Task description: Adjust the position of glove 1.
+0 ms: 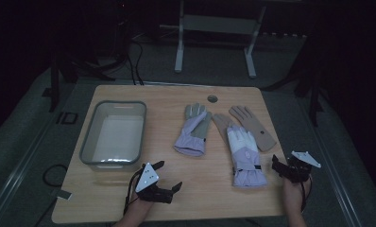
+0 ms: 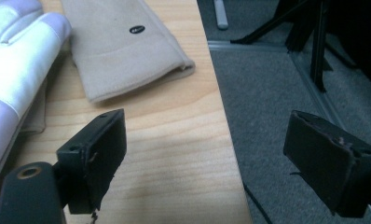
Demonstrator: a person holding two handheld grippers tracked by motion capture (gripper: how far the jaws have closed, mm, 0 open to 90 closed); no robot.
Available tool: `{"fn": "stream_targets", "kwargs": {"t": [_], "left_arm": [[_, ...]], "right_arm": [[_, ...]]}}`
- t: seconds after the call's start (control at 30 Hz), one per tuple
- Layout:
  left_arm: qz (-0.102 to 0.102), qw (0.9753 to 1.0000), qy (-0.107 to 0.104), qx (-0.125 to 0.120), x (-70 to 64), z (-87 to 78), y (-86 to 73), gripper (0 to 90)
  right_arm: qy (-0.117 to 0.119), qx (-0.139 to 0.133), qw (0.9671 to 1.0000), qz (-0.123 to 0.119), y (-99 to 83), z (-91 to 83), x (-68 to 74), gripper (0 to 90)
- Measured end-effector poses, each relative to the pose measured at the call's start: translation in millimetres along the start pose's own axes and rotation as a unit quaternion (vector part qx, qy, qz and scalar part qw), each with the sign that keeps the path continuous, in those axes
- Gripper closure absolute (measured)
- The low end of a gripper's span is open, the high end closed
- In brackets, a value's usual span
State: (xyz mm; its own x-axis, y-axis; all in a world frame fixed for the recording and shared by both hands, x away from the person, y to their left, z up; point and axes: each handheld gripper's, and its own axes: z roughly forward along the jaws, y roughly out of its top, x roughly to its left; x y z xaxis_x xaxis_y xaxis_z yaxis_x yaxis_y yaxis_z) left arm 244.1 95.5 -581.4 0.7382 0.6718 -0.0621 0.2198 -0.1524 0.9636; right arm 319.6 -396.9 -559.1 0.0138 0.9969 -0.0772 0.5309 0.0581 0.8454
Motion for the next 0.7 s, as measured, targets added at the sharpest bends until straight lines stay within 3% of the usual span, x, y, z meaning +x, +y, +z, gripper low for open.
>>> {"fn": "stream_targets", "kwargs": {"t": [0.23,0.37,0.43,0.53,0.7], "left_arm": [[0.000,1.0000,0.003,0.001,-0.4,0.6,0.3,1.5],[-0.003,1.0000,0.005,0.002,-0.2,0.6,0.3,1.5],[-0.001,1.0000,0.005,0.001,-0.3,0.4,0.2,1.5],[0.004,1.0000,0.005,0.002,-1.2,0.4,0.2,1.5],[0.000,1.0000,0.004,0.001,-0.6,0.5,0.2,1.5]], "right_arm": [[0.008,0.010,0.9998,0.014,2.8,-1.2,-3.9,11.8],[0.030,0.014,0.9993,0.016,14.0,-8.0,-4.9,11.9],[0.054,0.024,0.9981,0.014,18.8,-10.1,-4.1,13.9],[0.122,0.052,0.9907,0.032,29.1,-8.4,-5.9,13.5],[0.130,0.036,0.9905,0.026,46.5,-13.1,1.6,13.1]]}}
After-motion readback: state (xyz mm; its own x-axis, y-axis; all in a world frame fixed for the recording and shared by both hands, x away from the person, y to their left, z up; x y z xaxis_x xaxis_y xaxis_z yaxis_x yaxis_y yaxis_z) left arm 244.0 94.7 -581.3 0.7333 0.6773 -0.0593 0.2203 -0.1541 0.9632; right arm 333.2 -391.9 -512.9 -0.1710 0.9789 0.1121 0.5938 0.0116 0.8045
